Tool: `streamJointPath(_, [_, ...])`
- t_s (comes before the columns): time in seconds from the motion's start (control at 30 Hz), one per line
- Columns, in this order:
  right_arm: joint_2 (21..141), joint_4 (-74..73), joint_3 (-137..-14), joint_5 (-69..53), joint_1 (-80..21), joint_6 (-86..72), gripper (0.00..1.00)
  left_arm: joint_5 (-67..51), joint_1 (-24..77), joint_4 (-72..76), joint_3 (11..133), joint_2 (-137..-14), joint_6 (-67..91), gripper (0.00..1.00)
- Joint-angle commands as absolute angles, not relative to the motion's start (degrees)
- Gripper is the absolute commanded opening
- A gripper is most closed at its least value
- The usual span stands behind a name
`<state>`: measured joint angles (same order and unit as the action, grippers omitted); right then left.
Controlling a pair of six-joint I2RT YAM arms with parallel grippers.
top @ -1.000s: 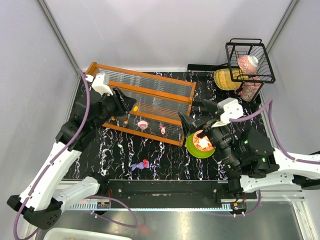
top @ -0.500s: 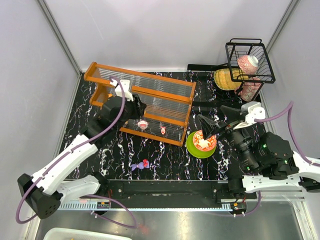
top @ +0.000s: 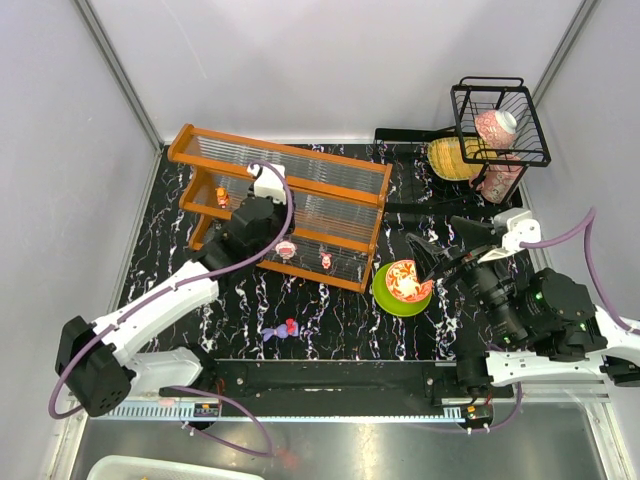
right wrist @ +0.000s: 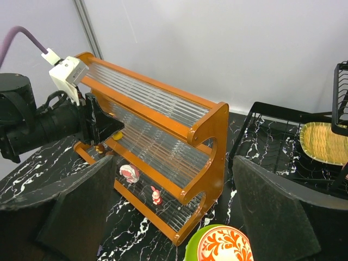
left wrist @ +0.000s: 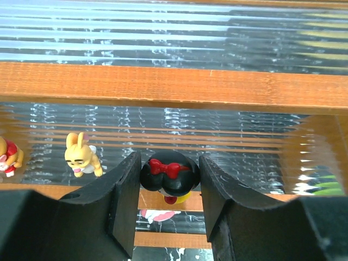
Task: Place and organize the plastic toys onto the shelf
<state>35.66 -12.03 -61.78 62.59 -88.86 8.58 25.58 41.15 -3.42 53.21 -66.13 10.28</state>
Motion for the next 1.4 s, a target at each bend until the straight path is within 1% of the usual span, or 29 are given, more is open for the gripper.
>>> streamJointPath(0.0, [35.2, -12.2, -61.5, 64.3, -88.9, 8.1, 0.93, 28.4, 41.3, 7.4, 51.7, -67.4, 4.6, 0.0])
streamJointPath(0.27, [34.5, -12.9, -61.2, 64.5, -88.9, 7.5, 0.93, 26.6, 41.4, 12.9, 50.1, -70.4, 0.9, 0.0])
streamJointPath(1.0, [35.2, -13.1, -61.3, 64.5, -88.9, 8.1, 0.95, 26.7, 41.2, 14.8, 49.3, -75.3, -2.6, 0.0])
streamJointPath(1.37, [36.4, -13.2, -61.4, 64.4, -88.9, 8.3, 0.95, 24.6, 39.4, 17.0, 46.9, -75.1, -2.7, 0.0])
